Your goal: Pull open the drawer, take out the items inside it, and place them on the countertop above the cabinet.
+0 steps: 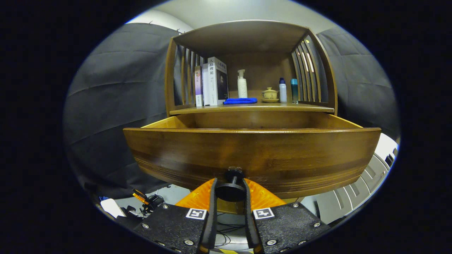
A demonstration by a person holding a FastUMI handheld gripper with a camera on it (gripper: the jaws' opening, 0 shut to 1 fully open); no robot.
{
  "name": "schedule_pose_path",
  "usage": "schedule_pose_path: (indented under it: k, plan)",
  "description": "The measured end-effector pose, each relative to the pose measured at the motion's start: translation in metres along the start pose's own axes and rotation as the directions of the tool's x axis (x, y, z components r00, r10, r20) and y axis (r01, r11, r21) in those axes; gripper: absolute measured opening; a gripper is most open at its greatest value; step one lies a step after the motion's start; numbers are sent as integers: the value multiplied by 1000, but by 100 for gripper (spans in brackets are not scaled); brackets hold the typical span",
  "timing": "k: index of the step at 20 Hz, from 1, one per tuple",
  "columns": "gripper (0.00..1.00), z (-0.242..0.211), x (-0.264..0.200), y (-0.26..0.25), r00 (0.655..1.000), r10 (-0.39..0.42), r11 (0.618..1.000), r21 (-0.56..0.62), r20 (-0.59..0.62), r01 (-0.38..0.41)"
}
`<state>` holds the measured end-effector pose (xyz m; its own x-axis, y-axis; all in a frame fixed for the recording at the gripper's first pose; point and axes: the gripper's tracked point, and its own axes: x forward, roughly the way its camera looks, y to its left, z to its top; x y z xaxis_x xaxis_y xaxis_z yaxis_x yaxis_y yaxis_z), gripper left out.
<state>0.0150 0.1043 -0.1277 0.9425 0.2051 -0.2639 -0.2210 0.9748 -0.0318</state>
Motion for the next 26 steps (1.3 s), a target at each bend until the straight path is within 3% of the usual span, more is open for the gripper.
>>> schedule_pose_path:
  k: [4,11,13,21,26]
  plan:
    - [37,0,-1,1,1000,3,1000,-20,31,-2]
    - [81,30,-15,21,984,126,992,15,124,-128]
    - [94,42,-19,17,982,129,990,35,141,-135]
    - [93,122,-24,-11,963,66,994,68,263,-87]
    - [94,133,7,-20,988,69,992,95,141,-83]
